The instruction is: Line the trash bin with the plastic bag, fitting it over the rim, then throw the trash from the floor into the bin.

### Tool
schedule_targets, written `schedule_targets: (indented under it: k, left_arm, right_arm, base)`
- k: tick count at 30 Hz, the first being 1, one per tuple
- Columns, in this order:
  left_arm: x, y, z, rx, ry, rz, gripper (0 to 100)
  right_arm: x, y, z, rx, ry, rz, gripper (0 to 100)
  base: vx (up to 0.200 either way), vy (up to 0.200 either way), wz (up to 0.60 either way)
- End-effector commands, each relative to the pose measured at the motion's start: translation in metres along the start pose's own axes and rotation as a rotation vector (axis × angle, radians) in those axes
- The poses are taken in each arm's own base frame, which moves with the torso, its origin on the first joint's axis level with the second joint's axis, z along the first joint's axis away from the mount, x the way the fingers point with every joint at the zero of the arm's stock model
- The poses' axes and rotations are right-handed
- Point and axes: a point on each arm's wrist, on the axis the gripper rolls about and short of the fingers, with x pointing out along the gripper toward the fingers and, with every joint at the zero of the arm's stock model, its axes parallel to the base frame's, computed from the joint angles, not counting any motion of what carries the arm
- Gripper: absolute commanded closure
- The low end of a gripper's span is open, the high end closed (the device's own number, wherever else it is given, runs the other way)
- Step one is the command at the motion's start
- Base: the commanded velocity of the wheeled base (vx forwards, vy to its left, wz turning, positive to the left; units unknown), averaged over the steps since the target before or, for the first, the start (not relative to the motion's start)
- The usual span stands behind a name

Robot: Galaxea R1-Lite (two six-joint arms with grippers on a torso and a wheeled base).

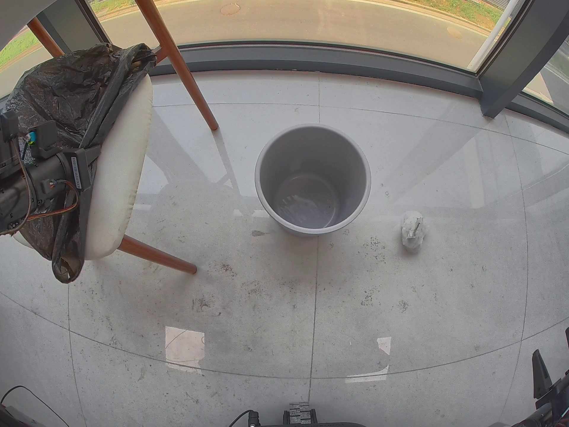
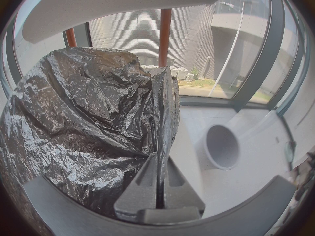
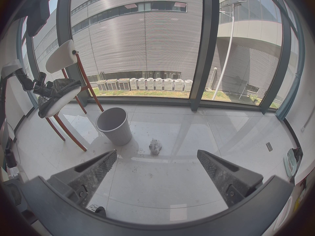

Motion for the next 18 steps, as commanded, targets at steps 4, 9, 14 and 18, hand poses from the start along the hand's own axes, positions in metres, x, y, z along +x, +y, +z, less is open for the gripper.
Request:
schedule_targets:
  k: [4, 9, 14, 18]
  left_arm:
    - [-0.042, -0.009, 0.015, -0.265, -0.04, -0.275, 100]
    - [-0.053, -0.018, 0.021, -0.374, -0.014, -0.449, 100]
    - [-0.059, -0.026, 0.026, -0.39, 0.072, -0.762, 100]
    - [-0.058, -0.026, 0.032, -0.407, 0.083, -0.81, 100]
  right_arm:
    - [0.001, 0.0, -0.005, 0.0, 0.009, 0.004, 0]
    - [0.001, 0.0, -0.005, 0.0, 0.009, 0.004, 0]
    - [0.001, 0.0, -0.005, 0.0, 0.009, 0.004, 0]
    - [0.001, 0.0, -0.005, 0.0, 0.009, 0.004, 0]
  base:
    - [0.0, 0.0, 0.0]
    - [0.0, 0.0, 0.0]
    - [0.0, 0.0, 0.0]
    - [0.0, 0.0, 0.0]
